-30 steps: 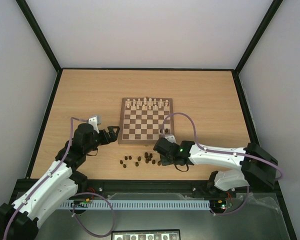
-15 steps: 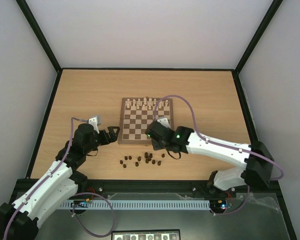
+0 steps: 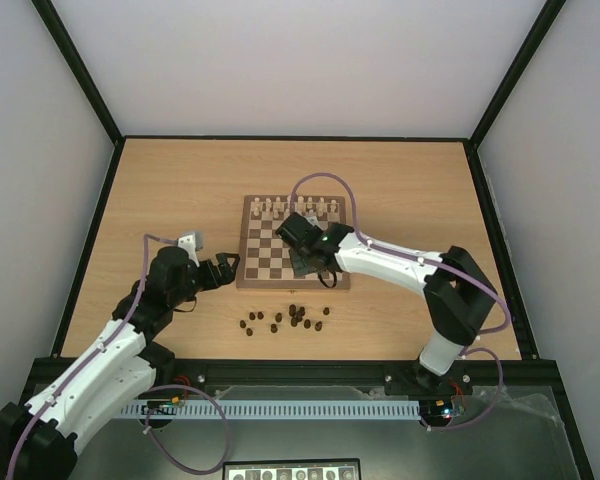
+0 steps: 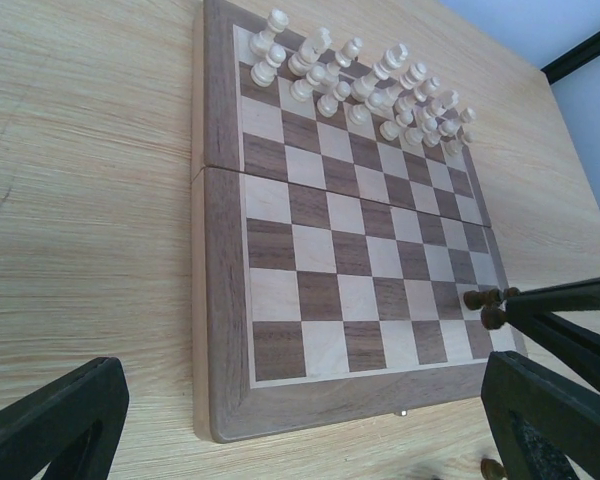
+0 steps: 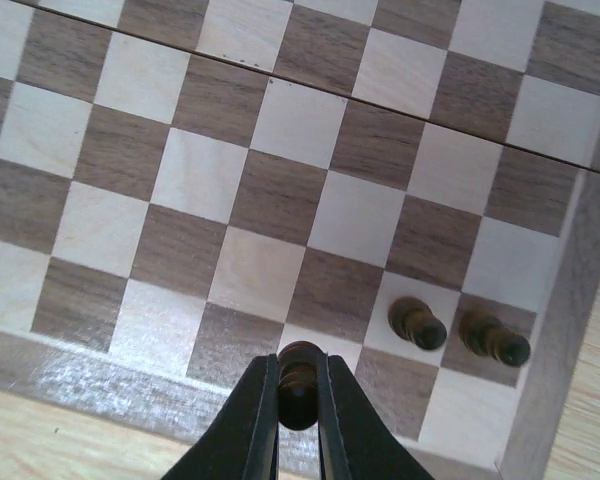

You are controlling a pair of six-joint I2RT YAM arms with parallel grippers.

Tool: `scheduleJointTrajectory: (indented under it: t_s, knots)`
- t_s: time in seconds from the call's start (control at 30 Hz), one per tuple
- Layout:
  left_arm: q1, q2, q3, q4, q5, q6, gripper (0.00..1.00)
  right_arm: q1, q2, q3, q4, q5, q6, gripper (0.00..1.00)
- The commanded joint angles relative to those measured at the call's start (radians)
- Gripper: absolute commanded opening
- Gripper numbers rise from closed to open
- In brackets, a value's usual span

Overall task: Set up the chess pieces on the board
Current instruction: Place the chess piece on the chessboard.

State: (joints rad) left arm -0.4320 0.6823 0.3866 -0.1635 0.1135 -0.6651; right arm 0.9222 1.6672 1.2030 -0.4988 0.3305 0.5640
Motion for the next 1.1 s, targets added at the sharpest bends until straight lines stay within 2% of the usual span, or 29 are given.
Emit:
scheduleJointTrajectory:
  t_s: [0.0, 0.3, 0.77, 0.9, 1.07]
  knots:
    - [-0.004, 0.013, 0.004, 0.010, -0.005, 0.005, 1.00, -0.022, 0.066, 0.038, 0.009, -0.034, -0.049, 0.06]
    - [-0.004, 0.036, 0.002, 0.028, -0.009, 0.007, 0.99, -0.055, 0.124, 0.043, 0.034, -0.050, -0.068, 0.06]
    - [-0.004, 0.064, 0.002, 0.050, -0.007, 0.009, 0.99, -0.095, 0.132, 0.021, 0.058, -0.079, -0.088, 0.06]
    - [-0.004, 0.067, 0.002, 0.051, -0.008, 0.009, 1.00, -0.095, 0.134, 0.015, 0.061, -0.087, -0.089, 0.10]
    - [-0.004, 0.067, 0.001, 0.053, -0.008, 0.007, 1.00, -0.095, 0.121, 0.002, 0.064, -0.091, -0.087, 0.10]
